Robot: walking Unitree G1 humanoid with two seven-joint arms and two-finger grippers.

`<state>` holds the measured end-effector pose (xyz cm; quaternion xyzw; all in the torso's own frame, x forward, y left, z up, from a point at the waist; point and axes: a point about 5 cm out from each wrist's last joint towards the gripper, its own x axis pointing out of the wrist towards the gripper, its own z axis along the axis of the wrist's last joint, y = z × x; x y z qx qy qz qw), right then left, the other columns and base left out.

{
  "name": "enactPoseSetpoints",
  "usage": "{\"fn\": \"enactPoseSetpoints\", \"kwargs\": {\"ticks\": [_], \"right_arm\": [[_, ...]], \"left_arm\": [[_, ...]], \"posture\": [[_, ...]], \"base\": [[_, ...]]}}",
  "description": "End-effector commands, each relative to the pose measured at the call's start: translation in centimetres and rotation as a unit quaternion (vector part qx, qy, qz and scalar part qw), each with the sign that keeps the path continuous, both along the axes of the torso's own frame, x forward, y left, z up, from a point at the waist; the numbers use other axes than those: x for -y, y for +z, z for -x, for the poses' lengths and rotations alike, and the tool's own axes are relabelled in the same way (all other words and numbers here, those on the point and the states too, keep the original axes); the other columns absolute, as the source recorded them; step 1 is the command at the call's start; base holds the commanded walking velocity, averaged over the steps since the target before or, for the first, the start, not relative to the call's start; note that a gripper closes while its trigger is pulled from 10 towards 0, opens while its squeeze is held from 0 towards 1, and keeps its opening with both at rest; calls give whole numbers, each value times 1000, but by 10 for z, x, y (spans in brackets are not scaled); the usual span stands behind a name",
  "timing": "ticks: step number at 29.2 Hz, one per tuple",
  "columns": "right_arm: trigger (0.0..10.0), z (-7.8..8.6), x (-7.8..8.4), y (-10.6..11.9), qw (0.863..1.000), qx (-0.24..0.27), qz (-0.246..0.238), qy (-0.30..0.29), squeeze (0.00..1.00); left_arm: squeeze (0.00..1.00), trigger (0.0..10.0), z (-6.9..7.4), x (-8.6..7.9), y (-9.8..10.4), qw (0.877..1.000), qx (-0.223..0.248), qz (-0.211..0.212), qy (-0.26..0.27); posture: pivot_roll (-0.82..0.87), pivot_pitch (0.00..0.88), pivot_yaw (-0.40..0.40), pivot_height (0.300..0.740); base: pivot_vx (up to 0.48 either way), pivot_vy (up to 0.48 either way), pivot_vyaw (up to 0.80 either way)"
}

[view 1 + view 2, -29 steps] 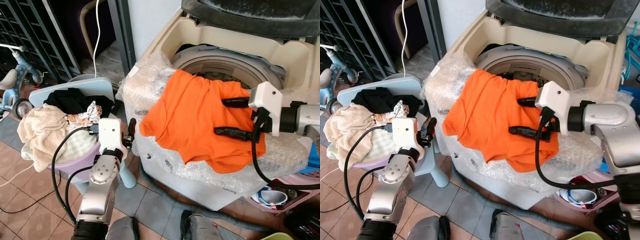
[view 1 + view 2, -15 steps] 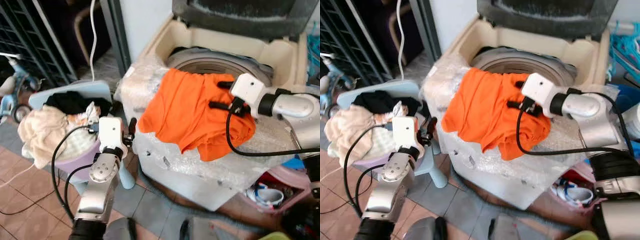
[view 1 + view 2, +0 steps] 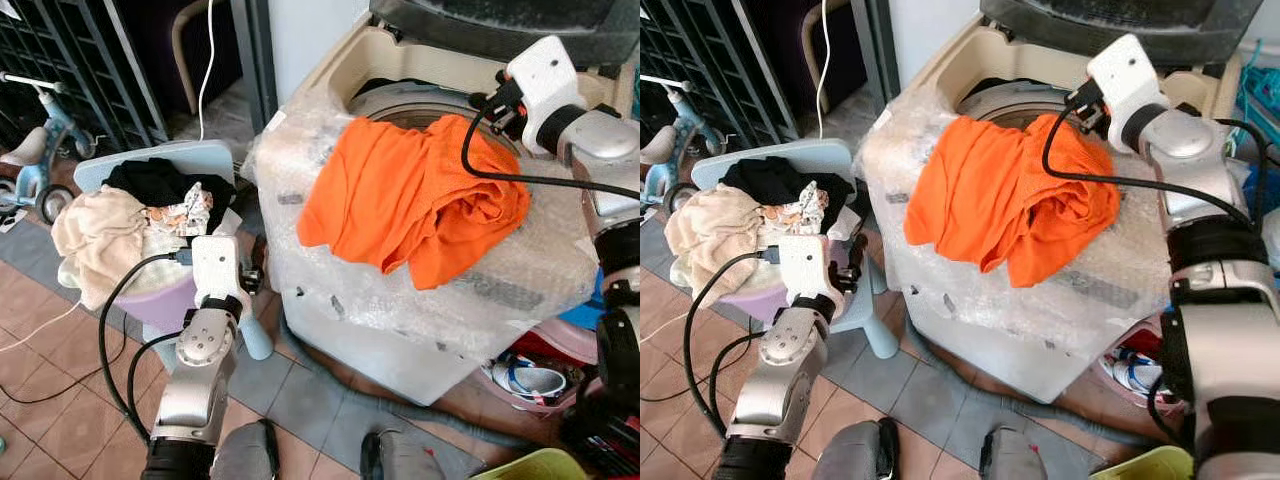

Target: Clothes washing

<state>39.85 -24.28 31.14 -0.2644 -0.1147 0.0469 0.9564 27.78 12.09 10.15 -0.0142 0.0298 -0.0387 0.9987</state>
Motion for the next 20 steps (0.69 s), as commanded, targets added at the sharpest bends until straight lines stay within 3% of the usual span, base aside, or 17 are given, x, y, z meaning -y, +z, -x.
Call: {"fn": "enactPoseSetpoints", "kwargs": {"ticks": [1,3,4,6,7,8,9,10,14,17,18,20], "right_arm": [[0,3,-2,28,997,67,-26,9,0],[588,8,-7,40,994,87,-25,54,0],[2549,10,-8,40,994,81,-23,73,0],[10000,16,-13,36,985,43,-34,164,0],[10000,18,-15,35,981,38,-32,189,0],[10000,23,-14,32,979,31,-6,202,224],[10000,26,-13,29,978,26,13,208,224],[10000,28,-13,27,975,17,25,222,1000],[10000,48,-8,11,956,-33,25,292,1000],[10000,70,-5,-12,934,-104,64,337,1000],[10000,70,-5,-12,934,-104,64,337,1000],[10000,87,-1,-28,911,-172,80,366,1000]], "left_arm": [[0,10000,0,-1,-2,1000,-7,-7,7],[0,10000,1,-1,-2,1000,-6,-6,8],[0,10000,1,-1,-2,1000,-6,-6,10],[0,10000,2,-2,-2,1000,-6,-4,13],[0,10000,2,-2,-3,1000,-6,-4,13],[0,10000,2,-2,-3,1000,-7,-2,13],[0,10000,3,-2,-3,1000,-8,0,12],[0,10000,3,-2,-3,1000,-8,0,12],[0,10000,2,0,-3,1000,-8,3,7],[0,10000,1,2,-3,1000,-7,4,1],[0,10000,1,2,-3,1000,-7,4,1],[0,10000,0,3,-2,1000,-5,5,-2]], "posture": [[-30,121,39,740],[-28,120,36,740],[-29,122,34,740],[-32,123,31,740],[-32,123,31,740],[-35,125,31,740],[-37,126,31,740],[-40,126,32,740],[-52,127,35,740],[-59,126,43,740],[-59,126,43,740],[-66,125,49,740]], "base": [[0,0,0],[0,0,0],[0,0,0],[0,0,0],[0,0,0],[0,0,0],[0,0,0],[0,0,0],[0,0,0],[0,0,0],[0,0,0],[0,0,0]]}}
